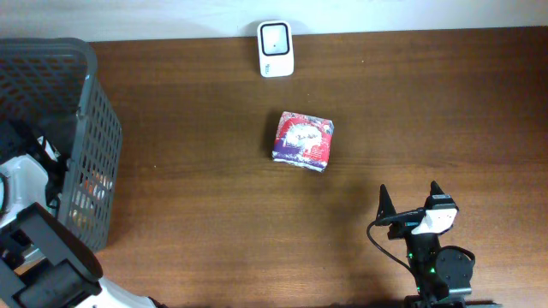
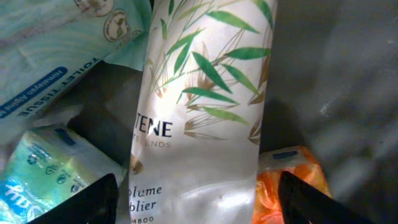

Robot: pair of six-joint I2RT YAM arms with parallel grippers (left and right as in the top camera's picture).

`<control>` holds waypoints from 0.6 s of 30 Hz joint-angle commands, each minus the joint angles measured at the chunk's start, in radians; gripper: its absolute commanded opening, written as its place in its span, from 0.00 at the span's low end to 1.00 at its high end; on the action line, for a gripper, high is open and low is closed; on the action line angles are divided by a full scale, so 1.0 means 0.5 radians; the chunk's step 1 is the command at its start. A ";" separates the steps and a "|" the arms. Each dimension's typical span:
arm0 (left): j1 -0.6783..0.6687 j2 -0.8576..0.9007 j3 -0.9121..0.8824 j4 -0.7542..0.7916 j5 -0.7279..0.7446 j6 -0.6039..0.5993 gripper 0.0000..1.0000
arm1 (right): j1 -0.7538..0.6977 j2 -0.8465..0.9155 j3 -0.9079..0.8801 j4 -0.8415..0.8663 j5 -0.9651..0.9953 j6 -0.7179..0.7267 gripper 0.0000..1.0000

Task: Scan the item barcode
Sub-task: 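Reach the left gripper into the basket and grasp the white Pantene tube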

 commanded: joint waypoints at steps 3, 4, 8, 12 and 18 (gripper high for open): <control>0.002 -0.034 -0.127 0.097 -0.029 0.002 0.57 | 0.011 -0.014 -0.014 -0.008 0.024 -0.014 0.99; 0.002 -0.034 -0.150 0.142 -0.030 0.002 0.59 | 0.011 -0.014 -0.014 -0.008 0.024 -0.014 0.99; 0.002 -0.034 -0.152 0.227 -0.030 0.002 0.40 | 0.011 -0.014 -0.014 -0.008 0.024 -0.014 0.99; 0.002 -0.048 -0.114 0.260 -0.028 0.001 0.00 | 0.011 -0.014 -0.014 -0.008 0.024 -0.014 0.99; 0.002 -0.355 0.101 0.235 0.016 0.000 0.02 | 0.011 -0.014 -0.014 -0.008 0.024 -0.014 0.99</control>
